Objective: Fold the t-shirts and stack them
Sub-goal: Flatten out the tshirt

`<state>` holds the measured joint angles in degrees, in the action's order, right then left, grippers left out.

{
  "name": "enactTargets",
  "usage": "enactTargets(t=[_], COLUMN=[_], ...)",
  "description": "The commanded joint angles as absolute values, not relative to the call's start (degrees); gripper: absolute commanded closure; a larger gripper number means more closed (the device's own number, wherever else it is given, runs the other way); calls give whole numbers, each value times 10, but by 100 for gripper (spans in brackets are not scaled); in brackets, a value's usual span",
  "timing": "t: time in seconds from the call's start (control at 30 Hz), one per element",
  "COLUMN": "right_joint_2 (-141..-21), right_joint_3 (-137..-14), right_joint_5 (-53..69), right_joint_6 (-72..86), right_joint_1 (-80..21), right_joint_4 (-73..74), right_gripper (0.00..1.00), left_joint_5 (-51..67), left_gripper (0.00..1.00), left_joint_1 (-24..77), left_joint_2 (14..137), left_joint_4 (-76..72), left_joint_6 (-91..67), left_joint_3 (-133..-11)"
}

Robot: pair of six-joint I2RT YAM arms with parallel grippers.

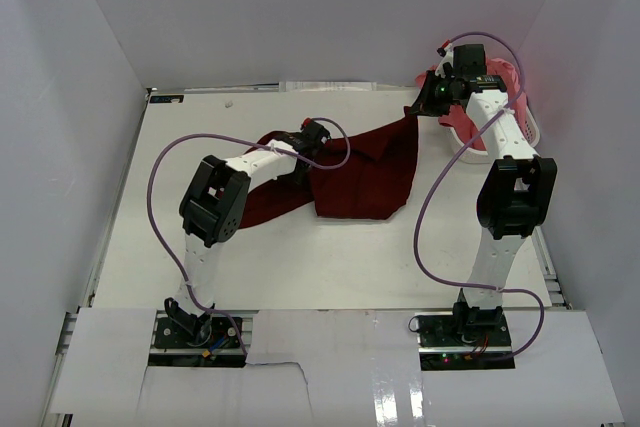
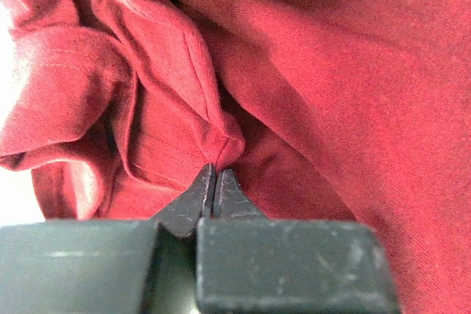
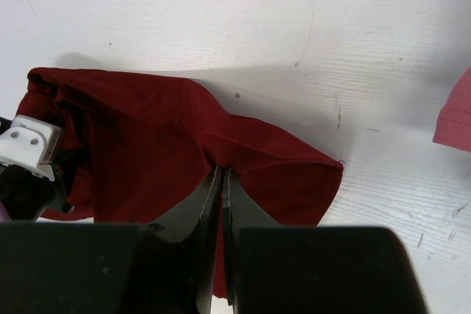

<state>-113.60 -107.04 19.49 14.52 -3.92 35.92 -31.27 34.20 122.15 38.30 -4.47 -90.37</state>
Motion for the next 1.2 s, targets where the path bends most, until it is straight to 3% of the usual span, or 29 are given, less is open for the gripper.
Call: enactTargets(t=[0.0, 0.2, 0.43, 0.5, 0.7, 0.83, 1.17], right_joint_2=[-1124, -1133, -1178, -1165, -1050, -970, -659], right_joint_3=[-1095, -1113, -1286, -1297, -1186, -1175, -1089], right_joint_5=[197, 196, 214, 220, 243, 244, 289], right_joint_6=[137, 134, 131, 132, 132, 111, 73], right_joint_1=[-41, -41, -41, -42, -46, -56, -65], right_joint_4=[356, 366, 446, 447, 392, 387, 307], right_gripper=[92, 92, 92, 92, 92, 92, 92], left_joint_5=[-304, -284, -1, -1, 67, 105, 106], left_gripper=[100, 100, 100, 100, 100, 100, 100], left_joint_1=[339, 326, 117, 73, -45, -91, -93], left_joint_2=[1204, 1181, 1123, 1114, 1006, 891, 613], left_joint_4=[386, 428, 534, 552, 507, 428, 350], left_joint_6=[-47, -68, -159, -164, -203, -218, -236], left_joint_3=[-922, -991, -1188, -1200, -1097, -1006, -912])
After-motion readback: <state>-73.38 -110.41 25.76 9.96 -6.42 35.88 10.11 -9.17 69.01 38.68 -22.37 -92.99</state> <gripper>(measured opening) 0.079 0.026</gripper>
